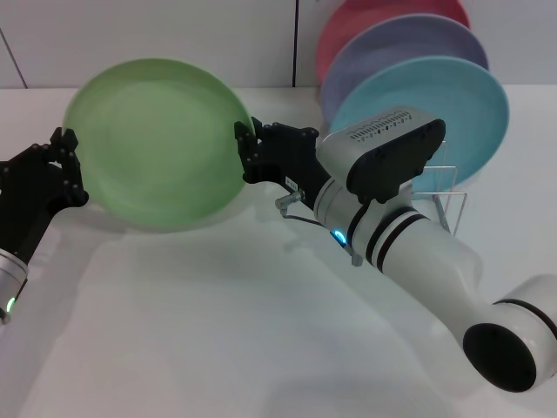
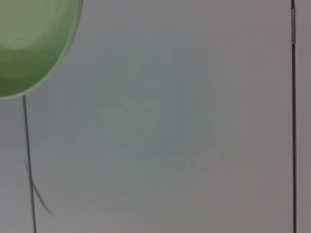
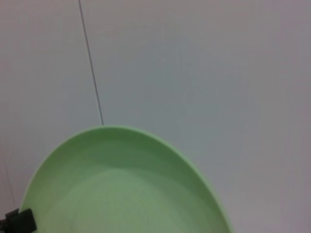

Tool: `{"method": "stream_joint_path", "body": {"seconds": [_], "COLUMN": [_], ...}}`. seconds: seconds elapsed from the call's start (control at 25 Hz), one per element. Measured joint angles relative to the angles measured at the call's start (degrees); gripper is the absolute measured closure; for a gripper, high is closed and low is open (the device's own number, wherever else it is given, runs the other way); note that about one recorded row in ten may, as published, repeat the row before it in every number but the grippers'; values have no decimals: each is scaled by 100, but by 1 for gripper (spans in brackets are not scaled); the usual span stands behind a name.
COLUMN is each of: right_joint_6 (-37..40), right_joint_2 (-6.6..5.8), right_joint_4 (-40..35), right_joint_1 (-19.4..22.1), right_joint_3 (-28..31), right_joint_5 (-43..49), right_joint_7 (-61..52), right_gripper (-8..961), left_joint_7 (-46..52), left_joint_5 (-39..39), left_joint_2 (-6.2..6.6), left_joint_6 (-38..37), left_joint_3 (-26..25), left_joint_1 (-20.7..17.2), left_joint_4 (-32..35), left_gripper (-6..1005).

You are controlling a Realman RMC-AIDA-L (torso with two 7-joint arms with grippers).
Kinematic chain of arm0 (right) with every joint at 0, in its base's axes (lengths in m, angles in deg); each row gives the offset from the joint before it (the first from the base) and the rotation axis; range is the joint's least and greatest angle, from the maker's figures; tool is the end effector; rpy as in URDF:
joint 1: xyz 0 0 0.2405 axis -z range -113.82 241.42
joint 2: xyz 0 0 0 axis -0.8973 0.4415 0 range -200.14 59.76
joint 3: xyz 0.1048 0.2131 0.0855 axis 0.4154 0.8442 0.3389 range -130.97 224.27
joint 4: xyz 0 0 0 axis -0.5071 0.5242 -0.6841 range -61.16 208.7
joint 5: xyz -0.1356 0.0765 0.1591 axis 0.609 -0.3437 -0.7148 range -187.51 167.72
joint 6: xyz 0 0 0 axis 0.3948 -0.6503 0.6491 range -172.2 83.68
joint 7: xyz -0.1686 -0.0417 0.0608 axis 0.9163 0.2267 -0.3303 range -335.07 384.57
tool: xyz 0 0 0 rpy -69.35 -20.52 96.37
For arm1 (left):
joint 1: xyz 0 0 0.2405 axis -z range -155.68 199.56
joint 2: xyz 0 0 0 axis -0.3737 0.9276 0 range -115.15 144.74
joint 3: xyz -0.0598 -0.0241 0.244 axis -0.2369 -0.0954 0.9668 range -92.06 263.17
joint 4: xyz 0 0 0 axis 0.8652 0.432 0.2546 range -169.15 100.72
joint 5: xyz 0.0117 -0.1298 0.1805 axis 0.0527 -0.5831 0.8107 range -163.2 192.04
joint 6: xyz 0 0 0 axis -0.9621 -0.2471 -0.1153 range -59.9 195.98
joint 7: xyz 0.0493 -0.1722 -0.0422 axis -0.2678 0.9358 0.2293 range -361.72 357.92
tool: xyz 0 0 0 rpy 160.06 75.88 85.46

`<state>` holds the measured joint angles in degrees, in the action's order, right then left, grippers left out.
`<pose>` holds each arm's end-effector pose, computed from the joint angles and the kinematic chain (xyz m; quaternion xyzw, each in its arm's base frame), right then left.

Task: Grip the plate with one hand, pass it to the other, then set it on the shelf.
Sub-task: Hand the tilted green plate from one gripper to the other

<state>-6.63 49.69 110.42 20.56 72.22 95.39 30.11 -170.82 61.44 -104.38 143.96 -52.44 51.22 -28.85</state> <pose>0.1332 0.4038 -0.1737 -0.8324 0.2582 0.3033 0.3854 -0.3180 0.3633 -0.0318 -0.7336 -0.1925 -0.3107 0.5729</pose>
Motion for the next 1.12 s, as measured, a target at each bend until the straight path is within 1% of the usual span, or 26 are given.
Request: {"method": "stream_joint_path", "body": {"seconds": [0.32,1.12], "right_joint_6": [1,21], "right_joint_2": [0,0], "right_joint_4": [0,-17], "right_joint_1": [13,13], "right_joint_3": [0,0], "right_joint_5": [-6,-9], "right_joint_7": [-3,-53], "right_gripper": [842,849], "left_joint_7": [0,0], "left_joint_5": [0,-1], "left_joint_2": [0,0], "left_joint_6": [-17,-18], "left_joint_3": [-44,1], "left_joint_1": [-1,7], "left_joint_4": [-17,-10], "left_gripper": [969,968]}}
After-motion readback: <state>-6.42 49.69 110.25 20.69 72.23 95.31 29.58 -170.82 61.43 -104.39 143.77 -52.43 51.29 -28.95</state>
